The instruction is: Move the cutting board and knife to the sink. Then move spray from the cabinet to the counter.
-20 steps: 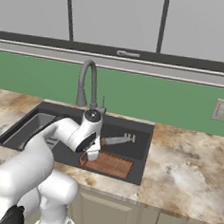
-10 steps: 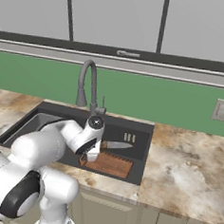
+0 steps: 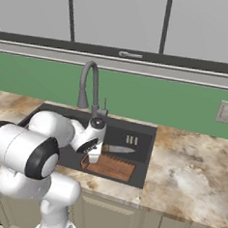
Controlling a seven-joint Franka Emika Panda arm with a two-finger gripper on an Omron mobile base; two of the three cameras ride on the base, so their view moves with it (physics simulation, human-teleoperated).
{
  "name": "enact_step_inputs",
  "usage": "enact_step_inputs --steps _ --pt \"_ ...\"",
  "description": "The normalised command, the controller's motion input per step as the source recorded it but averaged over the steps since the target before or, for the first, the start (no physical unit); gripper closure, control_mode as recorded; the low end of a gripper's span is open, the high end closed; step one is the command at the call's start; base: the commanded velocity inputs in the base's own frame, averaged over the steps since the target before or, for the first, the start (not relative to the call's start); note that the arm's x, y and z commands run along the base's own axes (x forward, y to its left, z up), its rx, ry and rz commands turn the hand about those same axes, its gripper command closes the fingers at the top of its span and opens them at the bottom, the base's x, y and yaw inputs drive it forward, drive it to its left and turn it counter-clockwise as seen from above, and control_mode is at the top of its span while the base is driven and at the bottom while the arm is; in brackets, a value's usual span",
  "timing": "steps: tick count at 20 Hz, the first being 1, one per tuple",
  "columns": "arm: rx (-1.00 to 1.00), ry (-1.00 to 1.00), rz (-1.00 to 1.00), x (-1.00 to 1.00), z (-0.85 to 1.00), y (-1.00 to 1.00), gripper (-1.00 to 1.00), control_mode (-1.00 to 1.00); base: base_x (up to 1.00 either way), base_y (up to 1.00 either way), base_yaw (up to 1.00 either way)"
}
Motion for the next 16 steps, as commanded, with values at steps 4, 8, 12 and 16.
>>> enact_step_inputs --steps 4,8,12,16 --pt "0.0 0.08 0.0 0.27 -0.32 0.04 1.0 -1.0 0.0 0.0 0.0" --pt "0.0 0.05 0.0 0.24 -0.34 0.0 1.0 -1.0 0.0 0.0 0.0" --pt "0.0 0.06 0.0 0.28 -0.32 0.0 1.0 -1.0 0.0 0.0 0.0" --pt "0.0 0.04 0.0 0.21 -0.34 0.0 1.0 -1.0 0.0 0.0 0.0"
